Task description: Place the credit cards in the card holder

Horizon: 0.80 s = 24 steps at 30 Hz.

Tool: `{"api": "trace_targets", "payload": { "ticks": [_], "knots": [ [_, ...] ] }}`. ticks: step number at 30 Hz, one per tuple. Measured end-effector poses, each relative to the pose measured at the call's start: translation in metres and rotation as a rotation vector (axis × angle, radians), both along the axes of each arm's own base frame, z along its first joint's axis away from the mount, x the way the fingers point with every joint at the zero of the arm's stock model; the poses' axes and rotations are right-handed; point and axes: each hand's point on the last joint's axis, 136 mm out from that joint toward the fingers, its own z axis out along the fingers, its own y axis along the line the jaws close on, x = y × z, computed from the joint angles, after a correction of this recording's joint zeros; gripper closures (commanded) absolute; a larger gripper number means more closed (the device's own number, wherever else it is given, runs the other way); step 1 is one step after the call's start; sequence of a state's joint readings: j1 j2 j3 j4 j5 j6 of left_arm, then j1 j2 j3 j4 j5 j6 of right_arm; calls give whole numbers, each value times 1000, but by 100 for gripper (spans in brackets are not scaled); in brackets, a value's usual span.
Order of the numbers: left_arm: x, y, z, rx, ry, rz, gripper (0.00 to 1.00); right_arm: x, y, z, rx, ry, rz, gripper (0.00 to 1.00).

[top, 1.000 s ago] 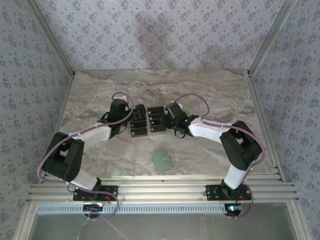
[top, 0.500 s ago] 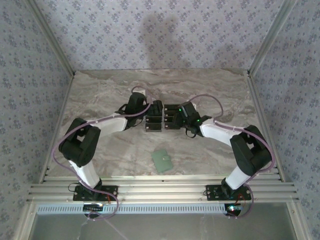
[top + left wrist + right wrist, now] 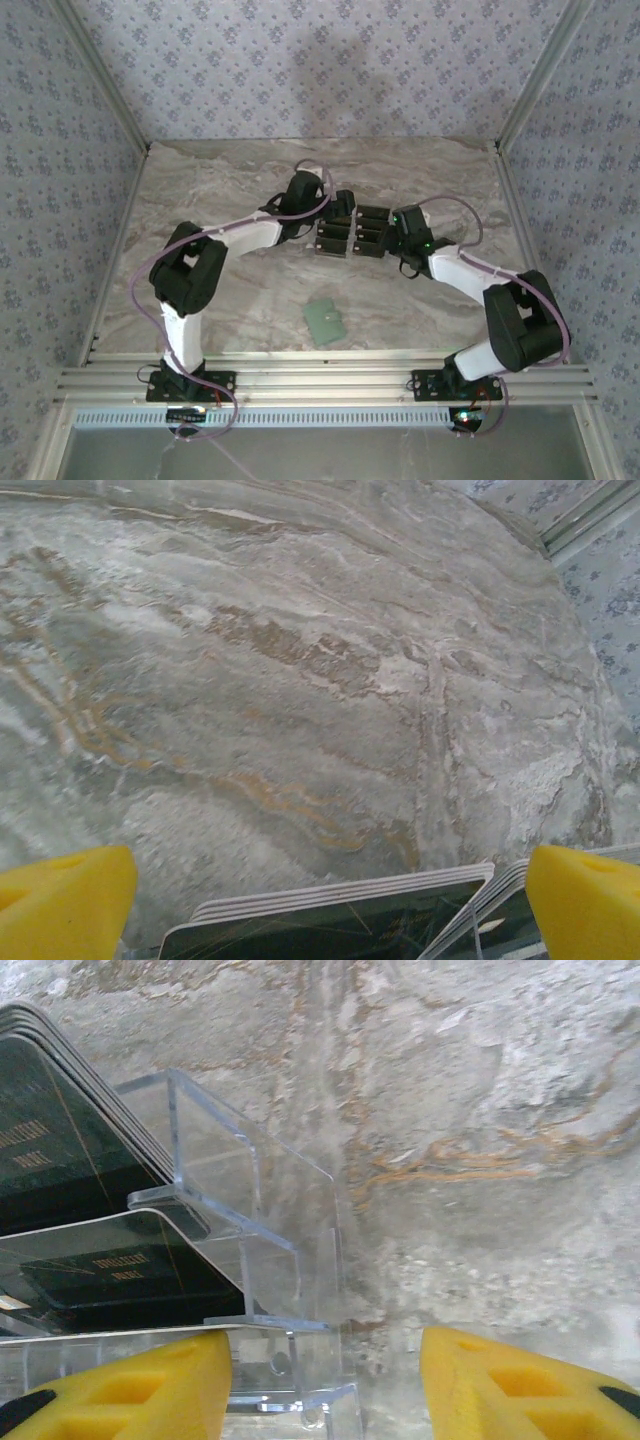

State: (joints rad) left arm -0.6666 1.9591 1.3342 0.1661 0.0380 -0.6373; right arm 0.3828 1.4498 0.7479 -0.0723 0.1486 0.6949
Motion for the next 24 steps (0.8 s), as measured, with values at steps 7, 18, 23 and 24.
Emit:
{"api": "trace_targets", "payload": {
  "ticks": [7, 18, 23, 24],
  "knots": [
    [5, -15, -1, 0, 12, -23, 0, -5, -5, 4, 17, -1, 10, 42],
    [5, -1, -14, 41, 50, 7, 0, -17, 18, 8, 83, 20, 154, 36],
    [8, 25, -9, 44, 56, 51, 0, -27, 26, 31, 95, -23, 199, 36],
    [8, 31, -5, 40, 51, 61, 0, -29, 27, 36, 98, -33, 204, 35]
  ]
}}
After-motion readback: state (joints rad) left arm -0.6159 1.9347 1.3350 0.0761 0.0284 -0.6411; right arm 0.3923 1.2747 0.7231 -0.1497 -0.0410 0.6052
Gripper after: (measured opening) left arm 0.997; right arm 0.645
